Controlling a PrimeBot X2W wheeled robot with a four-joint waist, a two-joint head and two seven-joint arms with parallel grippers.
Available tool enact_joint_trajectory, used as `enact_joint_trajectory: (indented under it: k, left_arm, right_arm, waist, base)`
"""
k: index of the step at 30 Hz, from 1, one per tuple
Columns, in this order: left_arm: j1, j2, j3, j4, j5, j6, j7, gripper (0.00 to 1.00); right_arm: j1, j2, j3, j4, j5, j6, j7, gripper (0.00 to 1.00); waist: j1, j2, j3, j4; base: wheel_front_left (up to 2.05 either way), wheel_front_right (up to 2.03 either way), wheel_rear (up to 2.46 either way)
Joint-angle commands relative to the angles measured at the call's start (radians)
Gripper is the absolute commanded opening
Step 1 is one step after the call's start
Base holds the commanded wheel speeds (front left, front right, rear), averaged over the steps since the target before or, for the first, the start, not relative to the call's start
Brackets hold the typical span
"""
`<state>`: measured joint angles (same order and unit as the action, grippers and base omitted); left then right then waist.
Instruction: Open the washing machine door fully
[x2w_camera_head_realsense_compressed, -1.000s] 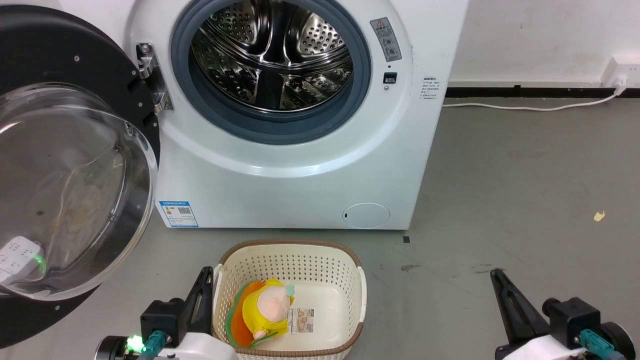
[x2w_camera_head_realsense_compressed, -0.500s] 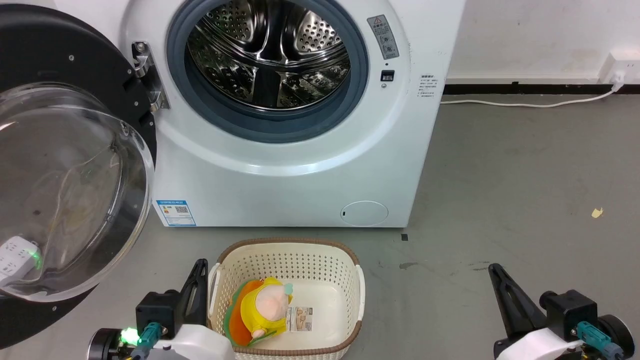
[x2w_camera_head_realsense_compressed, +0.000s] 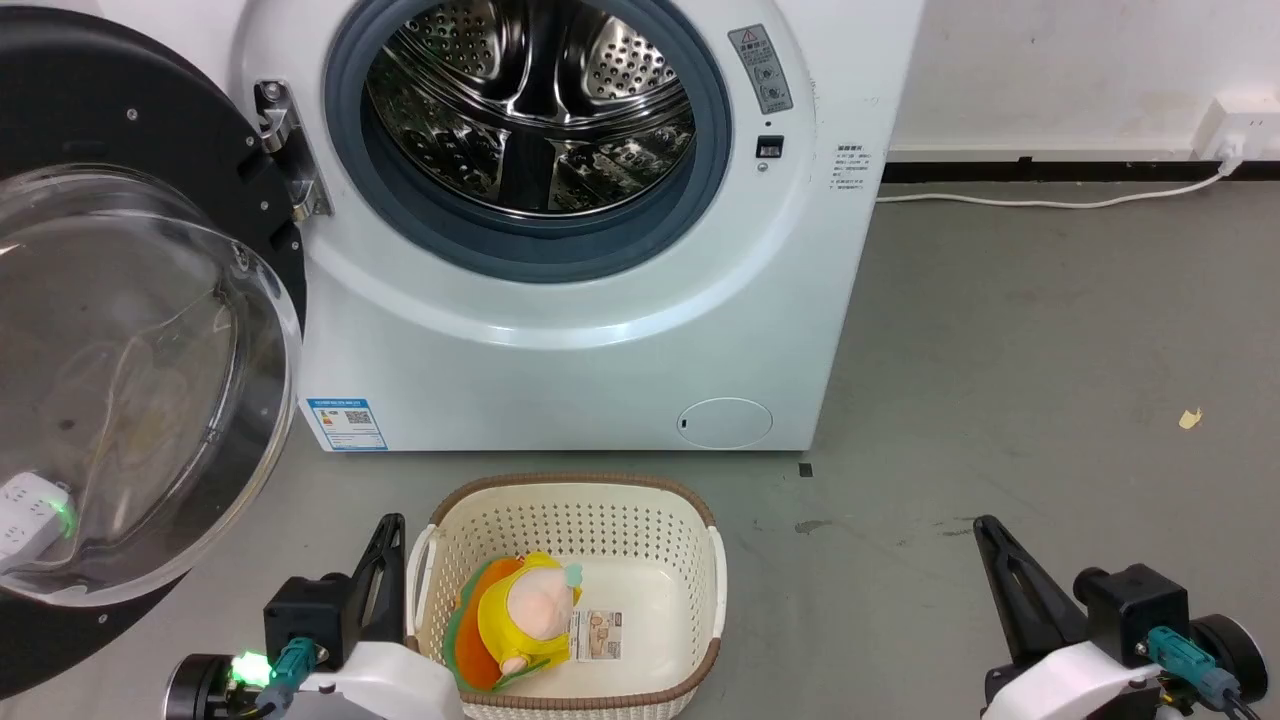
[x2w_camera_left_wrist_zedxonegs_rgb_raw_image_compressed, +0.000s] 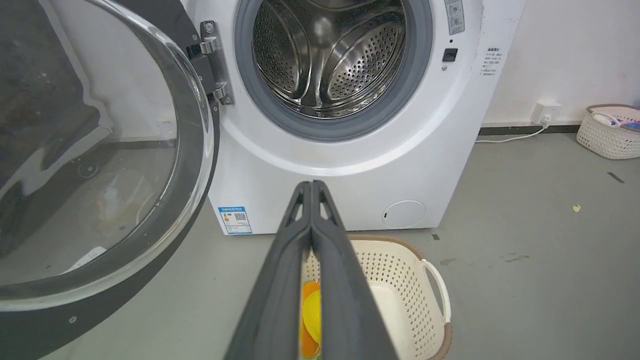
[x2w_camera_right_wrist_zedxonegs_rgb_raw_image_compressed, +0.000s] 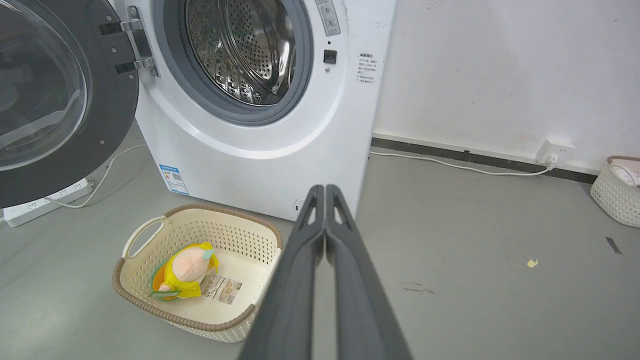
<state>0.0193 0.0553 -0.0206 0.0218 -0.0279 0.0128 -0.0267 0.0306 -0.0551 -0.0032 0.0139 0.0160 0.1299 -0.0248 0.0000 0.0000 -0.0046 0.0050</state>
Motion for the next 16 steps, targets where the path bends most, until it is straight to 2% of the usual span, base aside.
enact_joint_trajectory:
  k: [1, 16]
  left_arm:
    - [-0.015, -0.001, 0.004, -0.008, 0.01, -0.007, 0.007, 0.0]
    - [-0.019, -0.005, 0.021, -0.022, 0.028, -0.013, 0.027, 0.0]
  right_arm:
    - [-0.019, 0.005, 0.001, -0.008, -0.008, 0.001, 0.005, 0.0]
    - [-0.031, 0.005, 0.003, -0.014, -0.016, 0.001, 0.025, 0.0]
  waist:
    - [0.0, 0.0, 0.0, -0.001]
    - [0.0, 0.0, 0.005, -0.005]
  base:
    - [0.0, 0.0, 0.0]
    - [0.0, 0.0, 0.0]
